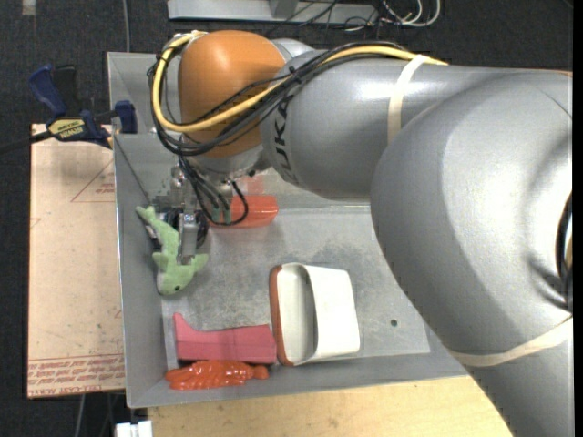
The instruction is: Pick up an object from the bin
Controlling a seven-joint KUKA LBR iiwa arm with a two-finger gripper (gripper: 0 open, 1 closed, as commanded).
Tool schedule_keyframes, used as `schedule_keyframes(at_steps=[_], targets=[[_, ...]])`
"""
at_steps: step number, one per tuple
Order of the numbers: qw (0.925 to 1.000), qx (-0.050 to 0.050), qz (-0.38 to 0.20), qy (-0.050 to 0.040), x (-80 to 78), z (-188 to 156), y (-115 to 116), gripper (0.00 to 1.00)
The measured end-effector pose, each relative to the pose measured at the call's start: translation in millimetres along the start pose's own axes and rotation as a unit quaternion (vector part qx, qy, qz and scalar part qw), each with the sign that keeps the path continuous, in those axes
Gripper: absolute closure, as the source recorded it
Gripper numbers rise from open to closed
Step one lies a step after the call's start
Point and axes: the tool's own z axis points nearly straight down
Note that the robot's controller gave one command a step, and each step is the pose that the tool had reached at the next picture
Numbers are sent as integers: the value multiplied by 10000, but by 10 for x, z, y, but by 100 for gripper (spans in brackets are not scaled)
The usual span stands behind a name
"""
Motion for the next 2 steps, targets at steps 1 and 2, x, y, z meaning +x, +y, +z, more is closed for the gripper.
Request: schedule_keyframes(at_steps=[1, 2], targets=[[9993, 1, -384, 4, 194, -891, -274, 0], [9977, -10, -674, -37, 264, -445, -385, 0]])
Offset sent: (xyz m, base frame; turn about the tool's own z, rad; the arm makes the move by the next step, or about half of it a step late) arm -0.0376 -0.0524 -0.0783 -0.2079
